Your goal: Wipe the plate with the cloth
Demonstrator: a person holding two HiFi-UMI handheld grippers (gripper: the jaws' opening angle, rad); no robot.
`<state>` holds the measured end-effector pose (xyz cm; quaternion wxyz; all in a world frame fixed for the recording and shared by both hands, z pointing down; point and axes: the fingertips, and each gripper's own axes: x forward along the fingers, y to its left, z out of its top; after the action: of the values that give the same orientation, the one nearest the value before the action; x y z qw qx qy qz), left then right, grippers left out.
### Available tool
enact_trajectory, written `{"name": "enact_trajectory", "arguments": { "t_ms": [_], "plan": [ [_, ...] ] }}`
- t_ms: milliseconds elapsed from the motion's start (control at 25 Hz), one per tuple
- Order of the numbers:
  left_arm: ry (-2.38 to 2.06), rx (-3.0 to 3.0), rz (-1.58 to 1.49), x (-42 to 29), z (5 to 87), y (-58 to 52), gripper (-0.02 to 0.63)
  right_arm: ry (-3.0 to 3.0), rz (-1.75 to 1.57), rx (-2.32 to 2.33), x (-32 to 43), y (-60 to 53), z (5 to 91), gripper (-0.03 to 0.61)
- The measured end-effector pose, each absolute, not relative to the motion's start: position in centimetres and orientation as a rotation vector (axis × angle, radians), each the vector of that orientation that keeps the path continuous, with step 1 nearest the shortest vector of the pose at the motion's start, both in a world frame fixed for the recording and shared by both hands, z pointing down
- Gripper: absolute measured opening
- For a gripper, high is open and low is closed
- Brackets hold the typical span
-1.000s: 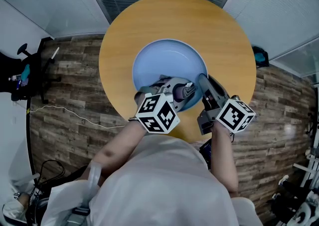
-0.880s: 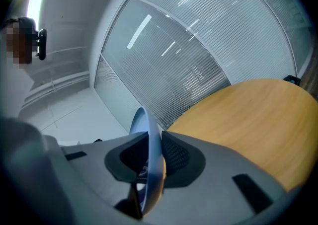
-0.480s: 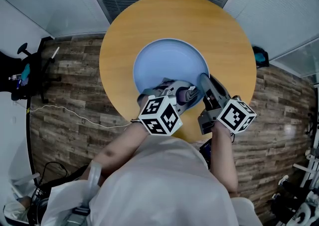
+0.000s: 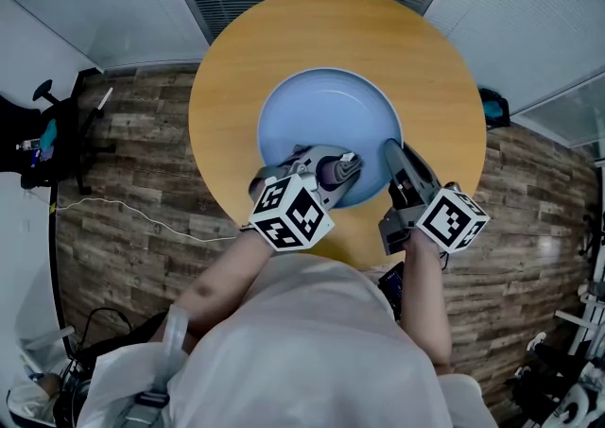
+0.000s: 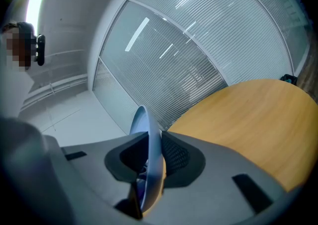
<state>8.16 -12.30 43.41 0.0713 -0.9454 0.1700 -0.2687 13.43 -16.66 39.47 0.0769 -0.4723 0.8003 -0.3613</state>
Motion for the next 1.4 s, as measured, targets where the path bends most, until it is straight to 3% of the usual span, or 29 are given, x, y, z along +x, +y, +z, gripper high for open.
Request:
{"name": "enact_trajectory", "arguments": {
  "t_ms": [480,1400],
  "plan": [
    [0.641,-2.878,-0.833,5.3,43.8,-14.1,0.081,2.391,-1.052,-1.441,14.3,-16.7,39.2,0.077],
    [0.44,-2.897,-0.775,10.2,42.8,-11.4,0.081,2.379,-1.067,-1.429,12.8,-16.5,39.4,0.077]
  ]
}}
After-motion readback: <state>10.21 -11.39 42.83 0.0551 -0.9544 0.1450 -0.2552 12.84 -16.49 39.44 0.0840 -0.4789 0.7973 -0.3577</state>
